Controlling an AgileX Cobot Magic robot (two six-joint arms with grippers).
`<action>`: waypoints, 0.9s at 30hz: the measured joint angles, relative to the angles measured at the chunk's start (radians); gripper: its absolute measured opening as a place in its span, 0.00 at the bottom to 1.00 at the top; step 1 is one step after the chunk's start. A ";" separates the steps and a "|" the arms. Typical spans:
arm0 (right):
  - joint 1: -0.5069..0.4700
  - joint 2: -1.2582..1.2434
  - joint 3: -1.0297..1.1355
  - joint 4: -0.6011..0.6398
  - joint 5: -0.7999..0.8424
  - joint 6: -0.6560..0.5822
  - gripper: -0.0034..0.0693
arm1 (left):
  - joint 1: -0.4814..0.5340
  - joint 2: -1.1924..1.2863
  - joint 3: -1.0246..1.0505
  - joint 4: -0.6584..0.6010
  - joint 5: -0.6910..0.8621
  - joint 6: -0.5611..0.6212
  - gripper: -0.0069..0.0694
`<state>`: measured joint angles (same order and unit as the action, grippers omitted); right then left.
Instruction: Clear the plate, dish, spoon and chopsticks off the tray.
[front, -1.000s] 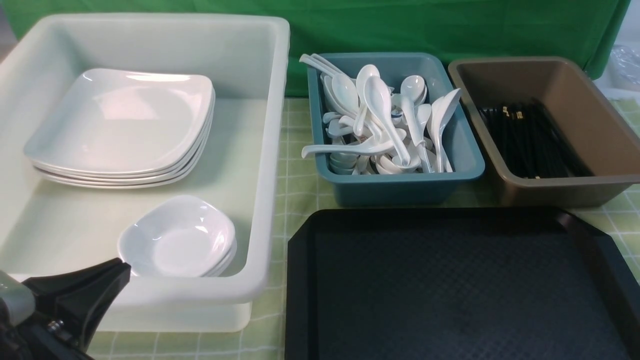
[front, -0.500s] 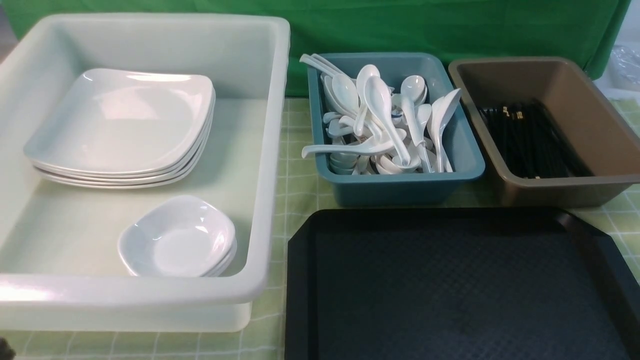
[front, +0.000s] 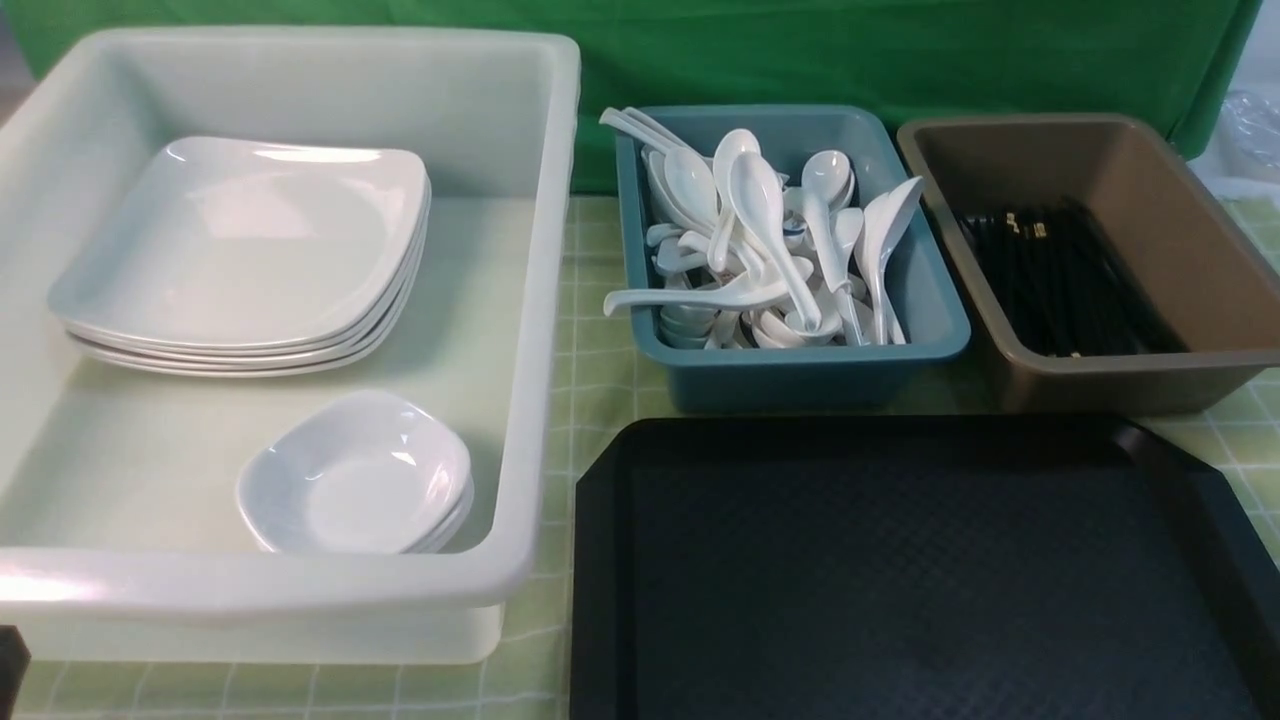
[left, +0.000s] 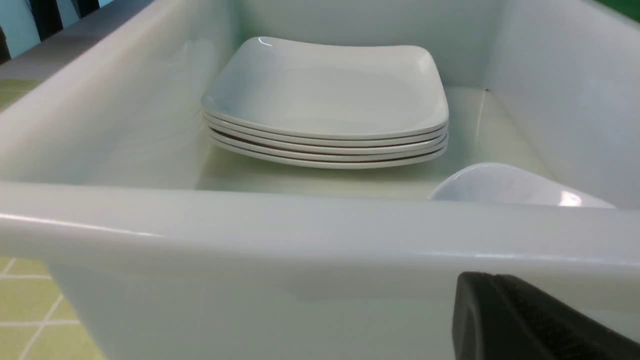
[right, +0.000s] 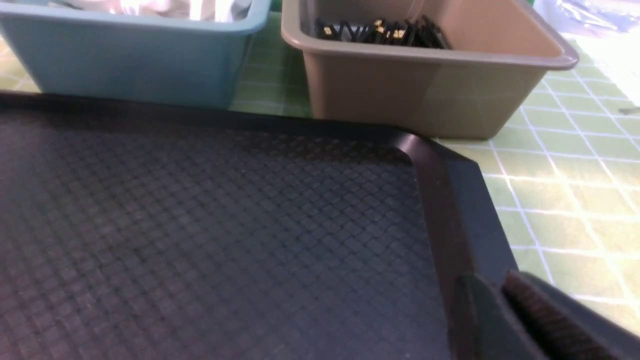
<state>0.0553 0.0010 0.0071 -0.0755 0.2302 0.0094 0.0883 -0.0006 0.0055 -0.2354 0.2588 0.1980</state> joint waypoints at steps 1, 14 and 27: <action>0.000 0.000 0.000 0.000 0.000 0.000 0.20 | 0.000 0.000 0.000 -0.012 -0.011 0.000 0.10; 0.000 0.000 0.000 0.000 -0.001 0.000 0.24 | 0.000 0.000 0.000 -0.017 -0.021 -0.001 0.10; 0.000 0.000 0.000 0.000 -0.001 0.000 0.28 | 0.000 0.000 0.000 -0.017 -0.021 0.003 0.10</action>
<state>0.0553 0.0010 0.0071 -0.0755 0.2293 0.0094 0.0883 -0.0006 0.0058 -0.2519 0.2379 0.2011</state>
